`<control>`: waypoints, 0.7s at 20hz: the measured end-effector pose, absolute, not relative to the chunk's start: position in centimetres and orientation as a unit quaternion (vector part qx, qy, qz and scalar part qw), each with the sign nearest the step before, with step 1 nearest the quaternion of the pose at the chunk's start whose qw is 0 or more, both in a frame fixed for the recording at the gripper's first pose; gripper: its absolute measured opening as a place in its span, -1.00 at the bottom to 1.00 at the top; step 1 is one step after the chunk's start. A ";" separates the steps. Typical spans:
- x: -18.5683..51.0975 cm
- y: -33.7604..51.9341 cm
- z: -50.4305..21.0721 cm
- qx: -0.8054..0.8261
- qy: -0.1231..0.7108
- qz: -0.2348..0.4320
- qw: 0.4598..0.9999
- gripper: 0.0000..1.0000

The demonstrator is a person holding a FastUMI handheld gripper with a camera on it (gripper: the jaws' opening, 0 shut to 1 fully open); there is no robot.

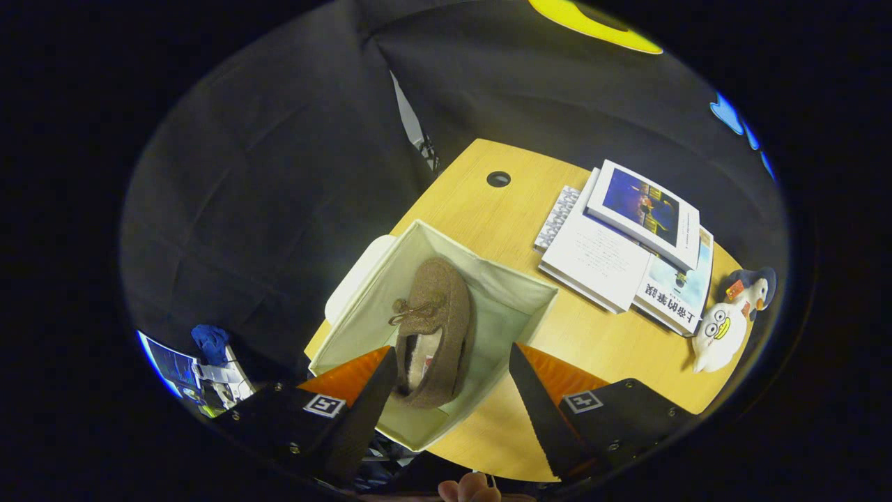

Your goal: Open the storage box then place both shoes into the box .Put the left shoe in first, then the right shoe, with the right side of both shoes facing outward in a uniform manner.

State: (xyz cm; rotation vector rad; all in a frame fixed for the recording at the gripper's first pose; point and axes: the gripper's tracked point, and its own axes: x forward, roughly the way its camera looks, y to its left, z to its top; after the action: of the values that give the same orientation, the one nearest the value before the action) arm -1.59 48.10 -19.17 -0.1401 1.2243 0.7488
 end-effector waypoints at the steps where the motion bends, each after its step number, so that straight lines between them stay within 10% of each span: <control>1: -1.4 47.5 -18.4 -0.055 0.554 0.341 0.758 0.96; 14: 2.0 29.5 -6.0 0.060 0.338 0.224 0.912 0.96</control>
State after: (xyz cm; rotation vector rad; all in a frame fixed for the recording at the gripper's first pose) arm 2.01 29.45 -6.02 0.1238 0.6967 0.4618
